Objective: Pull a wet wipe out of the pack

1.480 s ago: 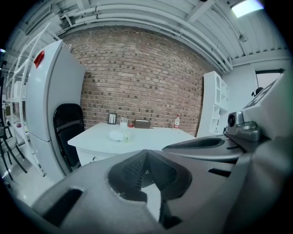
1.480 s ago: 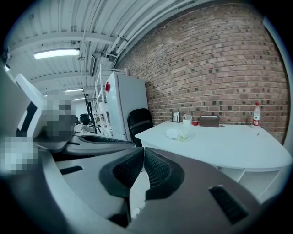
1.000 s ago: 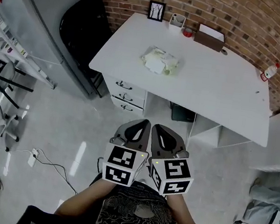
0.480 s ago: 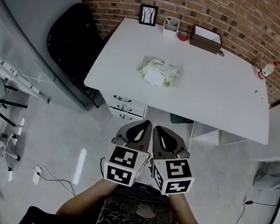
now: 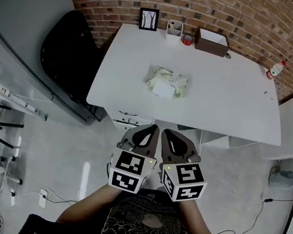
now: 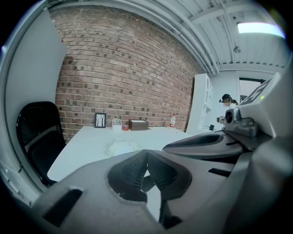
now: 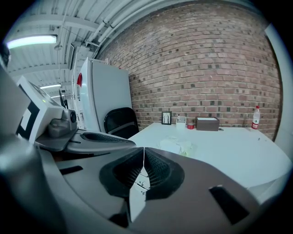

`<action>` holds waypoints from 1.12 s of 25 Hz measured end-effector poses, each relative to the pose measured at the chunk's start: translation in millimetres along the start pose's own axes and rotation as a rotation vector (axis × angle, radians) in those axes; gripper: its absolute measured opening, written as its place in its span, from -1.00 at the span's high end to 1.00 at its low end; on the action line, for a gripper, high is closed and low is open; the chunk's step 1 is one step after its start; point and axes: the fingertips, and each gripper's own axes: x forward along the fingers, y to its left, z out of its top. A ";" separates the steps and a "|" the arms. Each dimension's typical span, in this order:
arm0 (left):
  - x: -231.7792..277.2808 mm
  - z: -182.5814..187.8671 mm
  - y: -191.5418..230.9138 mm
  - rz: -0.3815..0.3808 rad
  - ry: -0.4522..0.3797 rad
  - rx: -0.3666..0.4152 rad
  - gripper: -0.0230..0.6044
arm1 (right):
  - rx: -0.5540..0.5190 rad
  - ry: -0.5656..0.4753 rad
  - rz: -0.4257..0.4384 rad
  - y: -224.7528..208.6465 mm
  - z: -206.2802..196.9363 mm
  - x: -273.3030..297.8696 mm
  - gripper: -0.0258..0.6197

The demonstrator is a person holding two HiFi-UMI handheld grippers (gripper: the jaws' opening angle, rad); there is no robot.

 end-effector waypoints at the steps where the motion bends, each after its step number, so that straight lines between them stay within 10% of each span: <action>1: 0.8 0.4 2.4 -0.009 0.001 0.001 0.89 | 0.000 0.000 -0.007 0.4 1.4 2.6 0.86; 28: 59.4 17.9 44.9 -0.037 0.007 0.005 0.89 | 0.001 -0.010 -0.010 -29.8 24.7 68.4 0.86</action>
